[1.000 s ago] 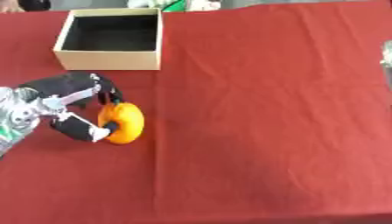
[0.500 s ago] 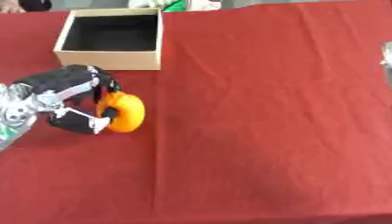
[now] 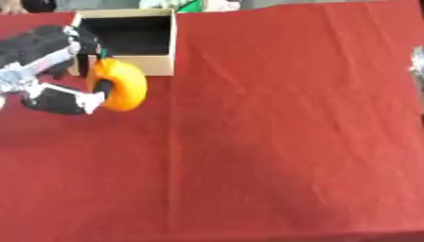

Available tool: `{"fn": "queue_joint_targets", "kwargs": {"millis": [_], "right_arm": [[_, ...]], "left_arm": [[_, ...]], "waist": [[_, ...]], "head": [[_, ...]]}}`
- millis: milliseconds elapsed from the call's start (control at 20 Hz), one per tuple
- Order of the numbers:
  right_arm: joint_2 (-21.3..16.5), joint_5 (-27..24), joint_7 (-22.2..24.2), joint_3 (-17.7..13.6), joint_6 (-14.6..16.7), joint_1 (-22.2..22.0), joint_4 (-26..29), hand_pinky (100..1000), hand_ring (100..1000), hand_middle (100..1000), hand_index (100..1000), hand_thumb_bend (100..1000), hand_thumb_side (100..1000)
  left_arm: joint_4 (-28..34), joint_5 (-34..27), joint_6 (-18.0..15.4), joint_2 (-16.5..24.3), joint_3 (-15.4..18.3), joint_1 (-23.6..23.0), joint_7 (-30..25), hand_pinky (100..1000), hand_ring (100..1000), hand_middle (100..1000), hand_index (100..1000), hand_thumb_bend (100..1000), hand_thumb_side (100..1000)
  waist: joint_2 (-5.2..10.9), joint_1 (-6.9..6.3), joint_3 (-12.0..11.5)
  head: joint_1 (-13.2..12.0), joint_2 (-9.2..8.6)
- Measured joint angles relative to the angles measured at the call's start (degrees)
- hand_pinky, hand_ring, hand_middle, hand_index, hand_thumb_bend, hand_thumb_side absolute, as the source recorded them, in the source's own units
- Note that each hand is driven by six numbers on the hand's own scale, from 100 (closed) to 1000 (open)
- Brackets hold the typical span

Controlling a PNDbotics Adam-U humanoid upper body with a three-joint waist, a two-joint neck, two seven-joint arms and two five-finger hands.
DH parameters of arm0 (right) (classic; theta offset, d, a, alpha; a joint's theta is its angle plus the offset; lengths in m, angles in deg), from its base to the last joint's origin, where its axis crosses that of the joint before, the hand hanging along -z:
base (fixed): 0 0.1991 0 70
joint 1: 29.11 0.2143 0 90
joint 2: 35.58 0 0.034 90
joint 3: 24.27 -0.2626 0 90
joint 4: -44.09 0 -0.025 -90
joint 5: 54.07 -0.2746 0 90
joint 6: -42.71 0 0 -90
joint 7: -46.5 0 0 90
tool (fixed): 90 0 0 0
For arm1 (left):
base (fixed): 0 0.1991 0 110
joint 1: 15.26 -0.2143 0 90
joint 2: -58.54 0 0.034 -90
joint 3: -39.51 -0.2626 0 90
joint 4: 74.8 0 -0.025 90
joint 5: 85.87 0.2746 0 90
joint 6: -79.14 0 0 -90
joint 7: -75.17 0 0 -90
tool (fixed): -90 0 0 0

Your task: Pick up objects on the table and place them in the box.

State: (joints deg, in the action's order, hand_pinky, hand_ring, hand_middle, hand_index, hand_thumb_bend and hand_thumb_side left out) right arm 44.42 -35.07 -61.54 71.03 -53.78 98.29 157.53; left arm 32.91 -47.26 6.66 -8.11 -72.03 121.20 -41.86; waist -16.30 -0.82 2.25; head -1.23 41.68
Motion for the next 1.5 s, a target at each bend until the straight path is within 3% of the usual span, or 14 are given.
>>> {"fn": "queue_joint_targets", "kwargs": {"millis": [300,650,900,1100,1200,1250,1300,1350,1400,1450,1500], "right_arm": [[0.0,0.0,0.1,0.0,0.0,0.5,0.0,931,864,804,916,100,952],[0.5,-0.4,0.4,0.2,-0.1,1.2,0.0,932,864,804,916,100,954],[1.0,-0.5,0.4,0.4,-0.1,1.5,0.0,932,865,804,917,100,956],[1.0,-0.6,0.4,0.4,-0.1,1.7,0.0,932,865,804,917,100,955],[1.0,-0.6,0.4,0.4,-0.1,1.7,0.0,932,865,804,917,100,955],[1.0,-0.6,0.4,0.4,-0.1,1.7,0.0,932,864,803,917,100,954],[1.1,-0.6,0.4,0.4,0.0,1.8,0.0,932,864,803,917,100,954],[1.1,-0.6,0.5,0.4,0.0,1.8,0.0,932,864,803,917,100,954],[1.3,-0.6,0.5,0.4,0.0,1.8,0.0,931,864,803,917,100,954],[1.4,-0.6,0.5,0.4,0.0,1.9,0.0,932,864,803,917,100,954],[1.4,-0.6,0.5,0.4,0.1,1.9,0.0,932,864,803,917,100,954]], "left_arm": [[-17.1,8.8,-6.3,-5.6,2.5,10.0,6.4,297,524,628,721,100,218],[-37.1,18.8,-11.3,-13.7,6.8,16.5,15.6,294,523,626,720,100,220],[-48.2,24.1,-14.9,-18.6,9.0,18.7,20.7,296,525,626,721,100,223],[-53.4,26.3,-17.3,-20.6,9.7,18.7,22.6,300,529,627,720,100,215],[-55.1,27.4,-17.7,-20.9,10.0,18.7,22.9,323,551,647,728,100,160],[-55.9,28.0,-17.6,-21.0,10.2,18.7,23.0,397,615,701,769,100,100],[-56.7,28.9,-17.2,-21.2,10.6,18.7,23.3,459,684,762,809,138,100],[-57.5,30.2,-16.5,-21.2,10.9,18.7,23.7,495,728,789,826,268,120],[-58.2,31.9,-15.6,-21.2,11.2,18.8,24.1,504,737,795,830,290,133],[-58.8,33.6,-14.7,-21.2,11.5,18.8,24.6,608,807,824,847,375,172],[-59.3,35.3,-13.8,-21.2,11.7,19.0,24.8,646,831,840,856,437,214]], "waist": [[-0.44,0.48,0.2],[-0.95,1.0,0.6],[-1.41,1.3,0.9],[-1.55,1.3,1.0],[-1.56,1.3,1.0],[-1.56,1.3,1.0],[-1.56,1.31,1.1],[-1.56,1.31,1.1],[-1.56,1.31,1.1],[-1.56,1.33,1.1],[-1.55,1.34,1.1]], "head": [[-0.1,-0.7],[-0.4,-1.27],[-0.7,-1.82],[-0.6,-2.29],[-0.6,-2.59],[-0.5,-2.75],[-0.5,-2.97],[-0.5,-3.04],[-0.5,-3.17],[-0.5,-3.24],[-0.5,-3.38]]}}
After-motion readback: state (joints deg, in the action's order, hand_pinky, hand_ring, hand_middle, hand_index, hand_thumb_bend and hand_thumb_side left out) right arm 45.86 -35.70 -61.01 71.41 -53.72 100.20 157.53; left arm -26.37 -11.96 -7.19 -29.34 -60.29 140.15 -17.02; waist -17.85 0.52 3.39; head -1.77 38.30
